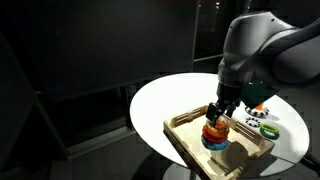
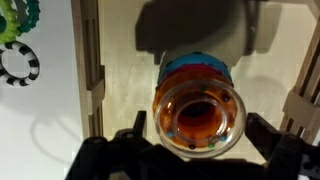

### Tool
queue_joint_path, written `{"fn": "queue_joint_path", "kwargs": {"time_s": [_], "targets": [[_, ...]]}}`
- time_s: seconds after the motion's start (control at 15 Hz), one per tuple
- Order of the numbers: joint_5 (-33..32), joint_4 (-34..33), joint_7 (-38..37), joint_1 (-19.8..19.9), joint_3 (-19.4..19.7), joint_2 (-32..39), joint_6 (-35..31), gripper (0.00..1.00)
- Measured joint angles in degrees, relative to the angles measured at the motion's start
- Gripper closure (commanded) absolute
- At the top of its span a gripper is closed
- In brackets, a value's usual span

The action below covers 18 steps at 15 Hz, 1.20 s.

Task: Remove the colorless ring from the pile in the crate and put it on the table outside the crate

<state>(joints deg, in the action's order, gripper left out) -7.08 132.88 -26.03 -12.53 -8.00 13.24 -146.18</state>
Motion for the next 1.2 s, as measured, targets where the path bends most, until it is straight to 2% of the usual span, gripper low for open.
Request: {"fn": "queue_joint_path", "kwargs": {"time_s": [1.07,1.13,1.2], "targets": [[0.0,-1.4,-0.28,-2.3,2.0,2.44,-1.27,0.0],[0.0,-1.52,-0.31,-2.38,2.07,2.63,-1.28,0.18],[0.0,-1.64,-0.35,-2.49,2.18,2.85,-1.31,0.25]]}}
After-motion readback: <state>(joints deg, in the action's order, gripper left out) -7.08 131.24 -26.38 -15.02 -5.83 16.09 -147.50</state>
